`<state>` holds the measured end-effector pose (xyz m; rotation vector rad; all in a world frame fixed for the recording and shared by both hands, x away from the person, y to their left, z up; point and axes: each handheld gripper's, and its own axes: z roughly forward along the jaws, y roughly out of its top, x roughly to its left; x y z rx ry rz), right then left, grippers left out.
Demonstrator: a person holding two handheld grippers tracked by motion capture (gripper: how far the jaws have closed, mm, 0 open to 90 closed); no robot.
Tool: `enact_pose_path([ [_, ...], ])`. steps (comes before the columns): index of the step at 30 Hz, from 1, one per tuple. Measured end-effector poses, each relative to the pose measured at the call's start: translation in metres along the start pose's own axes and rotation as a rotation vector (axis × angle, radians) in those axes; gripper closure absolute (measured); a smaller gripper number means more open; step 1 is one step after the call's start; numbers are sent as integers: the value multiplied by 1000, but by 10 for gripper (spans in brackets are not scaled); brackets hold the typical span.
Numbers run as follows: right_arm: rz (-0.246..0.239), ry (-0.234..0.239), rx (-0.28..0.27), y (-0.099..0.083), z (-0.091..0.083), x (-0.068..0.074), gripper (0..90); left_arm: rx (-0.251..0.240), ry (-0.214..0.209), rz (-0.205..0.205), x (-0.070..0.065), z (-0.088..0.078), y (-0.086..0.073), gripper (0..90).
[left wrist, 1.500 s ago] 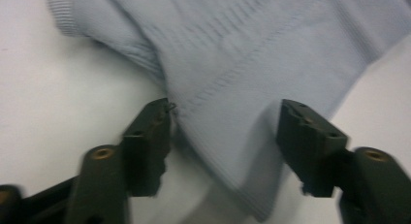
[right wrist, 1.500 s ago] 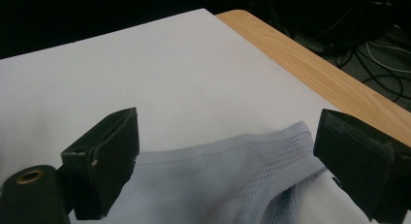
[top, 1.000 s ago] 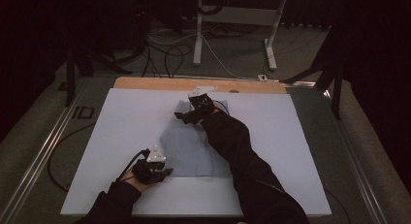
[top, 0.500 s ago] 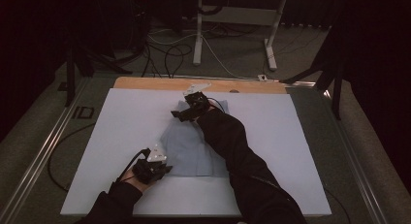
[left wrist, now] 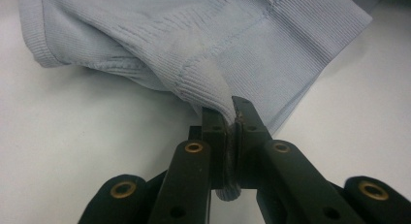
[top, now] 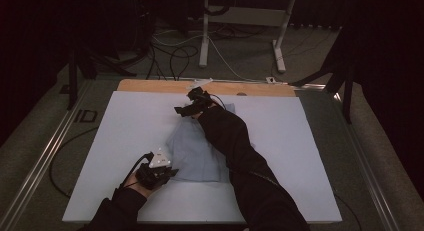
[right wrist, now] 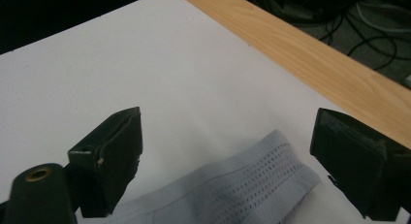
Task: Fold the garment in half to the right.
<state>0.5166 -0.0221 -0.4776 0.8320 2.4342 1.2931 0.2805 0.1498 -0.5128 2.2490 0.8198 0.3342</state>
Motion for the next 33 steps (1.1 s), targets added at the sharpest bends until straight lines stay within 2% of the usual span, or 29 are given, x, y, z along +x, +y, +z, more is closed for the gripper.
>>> enact_pose_path([
  [4, 37, -18, 39, 1, 10, -7, 139, -6, -13, -6, -1, 0, 1, 874],
  [8, 69, -59, 84, 1, 20, -12, 212, -6, -14, -18, -1, -1, 1, 874],
  [11, 65, -84, 115, 0, 27, -15, 270, -4, -18, -24, -1, -1, 1, 874],
  [14, 87, -91, 139, -1, 32, -16, 298, -6, -20, -21, -2, -1, 1, 874],
  [20, 64, -115, 199, -7, 47, -16, 345, -8, -30, -18, -3, -1, 2, 874],
  [26, 32, -146, 234, -9, 54, -13, 406, -7, -33, -19, -3, 0, 2, 874],
  [27, 17, -165, 259, -10, 57, -10, 456, -6, -33, -17, -3, 0, 2, 874],
  [30, -10, -174, 279, -12, 60, -8, 499, -7, -31, -17, -3, 0, 2, 874],
  [33, -24, -186, 287, -11, 59, -9, 586, -6, -32, -18, -3, 1, 2, 874],
])
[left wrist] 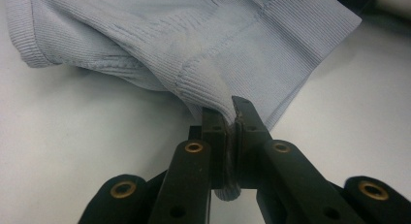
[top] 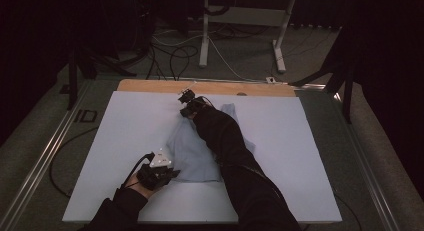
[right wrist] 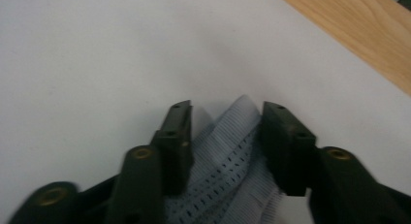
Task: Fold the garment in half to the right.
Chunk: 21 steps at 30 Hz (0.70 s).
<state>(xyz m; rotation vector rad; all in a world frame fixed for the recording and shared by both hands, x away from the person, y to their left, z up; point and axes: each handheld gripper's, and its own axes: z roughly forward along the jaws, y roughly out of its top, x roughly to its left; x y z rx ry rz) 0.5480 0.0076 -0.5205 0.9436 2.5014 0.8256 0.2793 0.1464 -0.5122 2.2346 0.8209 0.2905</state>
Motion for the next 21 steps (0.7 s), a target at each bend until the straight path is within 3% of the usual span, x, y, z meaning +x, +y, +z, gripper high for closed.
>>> enact_pose_path([
  [6, -50, -13, 23, 2, -1, 2, 741, 5, 1, -2, 0, 1, 0, 874],
  [7, -70, -26, 33, 3, -2, 5, 805, 6, 5, -4, 0, 1, -1, 874],
  [13, -82, -35, 37, 4, -4, 6, 860, 7, 3, -15, 1, 1, -2, 874],
  [21, -70, -15, -13, 7, -17, 1, 867, 1, -6, -20, 0, -2, 2, 874],
])
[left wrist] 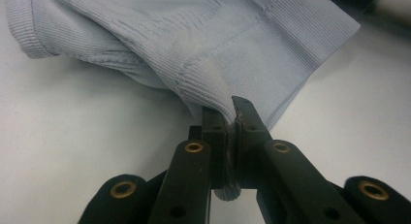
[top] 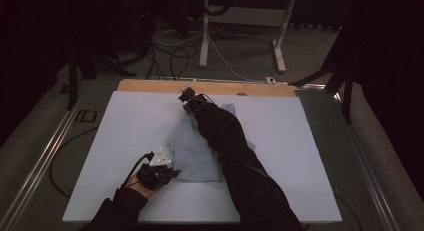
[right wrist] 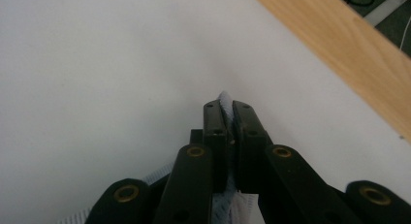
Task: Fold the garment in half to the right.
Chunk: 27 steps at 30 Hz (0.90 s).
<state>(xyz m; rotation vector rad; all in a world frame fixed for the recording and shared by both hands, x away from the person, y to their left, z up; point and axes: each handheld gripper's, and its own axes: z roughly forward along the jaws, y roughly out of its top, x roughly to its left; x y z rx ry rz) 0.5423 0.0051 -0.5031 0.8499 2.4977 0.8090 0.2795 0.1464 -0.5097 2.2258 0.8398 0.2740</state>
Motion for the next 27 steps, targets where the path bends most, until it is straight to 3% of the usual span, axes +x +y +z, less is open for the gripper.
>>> enact_pose_path([
  [14, 14, -3, -61, 5, -27, -8, 867, -15, -15, 25, -8, -10, 16, 874],
  [27, 40, -4, -130, -3, -54, -26, 866, -24, -20, 81, -23, -12, 40, 874],
])
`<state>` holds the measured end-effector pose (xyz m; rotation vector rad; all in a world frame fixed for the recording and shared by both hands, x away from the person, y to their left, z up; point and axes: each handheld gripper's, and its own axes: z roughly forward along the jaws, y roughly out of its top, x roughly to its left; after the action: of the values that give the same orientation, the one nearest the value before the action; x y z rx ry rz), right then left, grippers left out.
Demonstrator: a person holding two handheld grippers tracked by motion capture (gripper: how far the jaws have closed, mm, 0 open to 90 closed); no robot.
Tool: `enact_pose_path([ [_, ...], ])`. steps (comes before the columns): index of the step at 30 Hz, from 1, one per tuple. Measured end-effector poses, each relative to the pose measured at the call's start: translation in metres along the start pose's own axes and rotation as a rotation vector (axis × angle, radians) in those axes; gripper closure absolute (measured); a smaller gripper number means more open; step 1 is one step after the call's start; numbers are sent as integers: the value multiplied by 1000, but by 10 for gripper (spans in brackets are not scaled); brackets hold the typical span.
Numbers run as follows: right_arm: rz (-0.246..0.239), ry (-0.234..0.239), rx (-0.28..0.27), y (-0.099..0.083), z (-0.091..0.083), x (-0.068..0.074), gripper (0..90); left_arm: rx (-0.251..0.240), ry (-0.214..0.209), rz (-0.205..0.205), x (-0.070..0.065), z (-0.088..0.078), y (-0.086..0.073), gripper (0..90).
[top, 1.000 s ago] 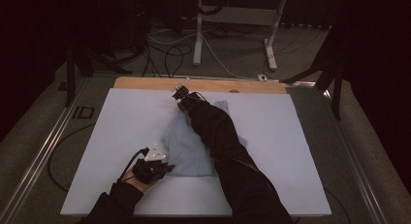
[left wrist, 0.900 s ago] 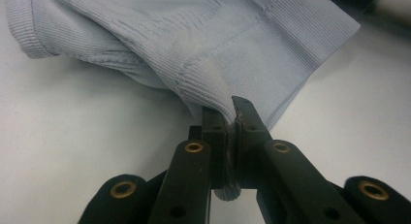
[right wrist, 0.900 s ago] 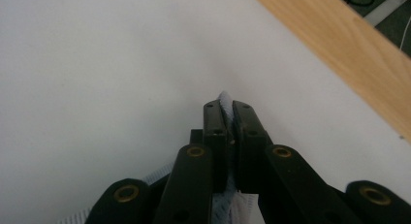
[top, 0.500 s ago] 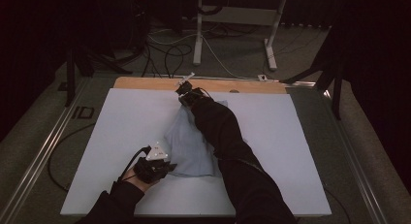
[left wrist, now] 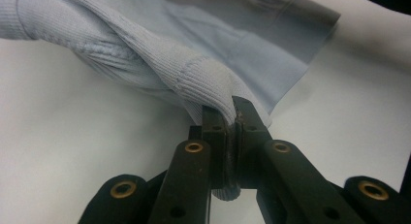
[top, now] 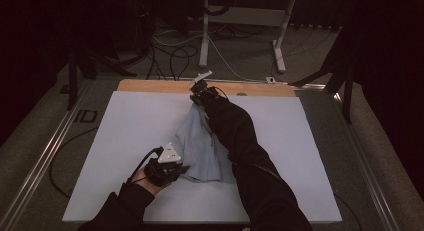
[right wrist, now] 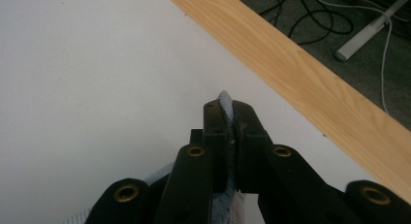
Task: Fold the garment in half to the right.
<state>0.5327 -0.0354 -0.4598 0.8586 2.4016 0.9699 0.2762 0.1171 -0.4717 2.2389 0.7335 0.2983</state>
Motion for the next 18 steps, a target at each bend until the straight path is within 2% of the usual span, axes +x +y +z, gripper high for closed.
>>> enact_pose_path([
  [4, 20, 12, -17, -3, -7, -7, 866, -2, -7, 22, -5, 2, 10, 874],
  [13, 34, -3, -36, -9, -22, -17, 866, 2, -26, 65, -14, 7, 28, 874],
  [18, 40, -5, -49, -13, -29, -23, 866, 8, -40, 74, -18, 12, 35, 874],
])
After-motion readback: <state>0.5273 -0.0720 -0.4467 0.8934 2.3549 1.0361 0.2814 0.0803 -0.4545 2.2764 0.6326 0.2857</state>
